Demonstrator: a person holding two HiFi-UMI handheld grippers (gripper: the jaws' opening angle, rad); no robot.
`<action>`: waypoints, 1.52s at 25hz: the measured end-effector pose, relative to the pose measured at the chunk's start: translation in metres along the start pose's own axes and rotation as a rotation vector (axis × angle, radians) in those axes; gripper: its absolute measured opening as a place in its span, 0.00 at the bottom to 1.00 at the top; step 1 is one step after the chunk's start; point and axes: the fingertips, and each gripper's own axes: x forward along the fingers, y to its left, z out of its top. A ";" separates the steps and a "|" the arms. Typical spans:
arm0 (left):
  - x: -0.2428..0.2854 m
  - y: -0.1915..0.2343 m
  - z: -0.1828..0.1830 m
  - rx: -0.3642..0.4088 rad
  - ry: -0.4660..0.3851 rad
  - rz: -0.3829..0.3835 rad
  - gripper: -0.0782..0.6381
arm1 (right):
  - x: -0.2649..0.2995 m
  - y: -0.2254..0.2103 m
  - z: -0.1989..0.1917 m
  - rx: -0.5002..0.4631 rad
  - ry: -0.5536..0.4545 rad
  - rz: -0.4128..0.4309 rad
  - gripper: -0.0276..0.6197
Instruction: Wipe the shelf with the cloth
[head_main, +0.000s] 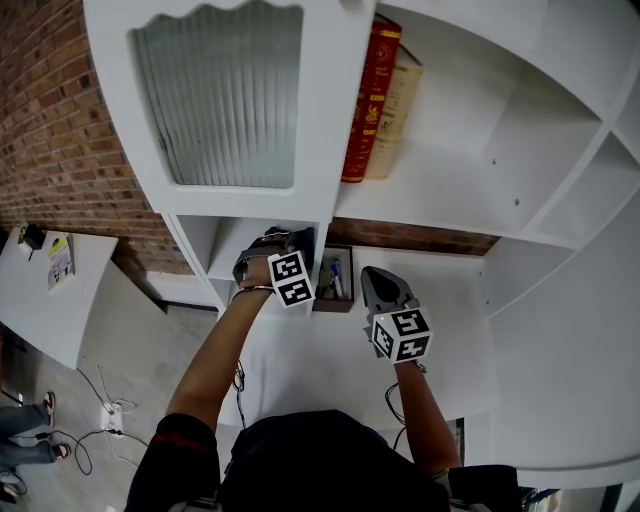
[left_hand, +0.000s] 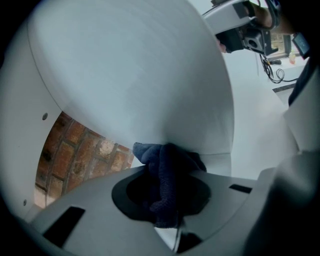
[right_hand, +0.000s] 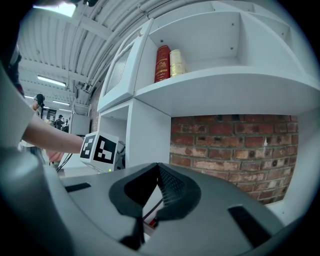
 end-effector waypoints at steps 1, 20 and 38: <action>0.000 0.000 -0.001 -0.009 -0.003 -0.001 0.20 | 0.000 -0.001 0.000 0.001 0.000 -0.001 0.06; -0.020 0.025 -0.086 -0.101 0.131 0.075 0.20 | 0.020 0.025 0.004 -0.006 0.001 0.069 0.06; -0.039 0.028 -0.127 -0.157 0.212 0.098 0.20 | 0.044 0.064 0.006 -0.015 0.002 0.172 0.06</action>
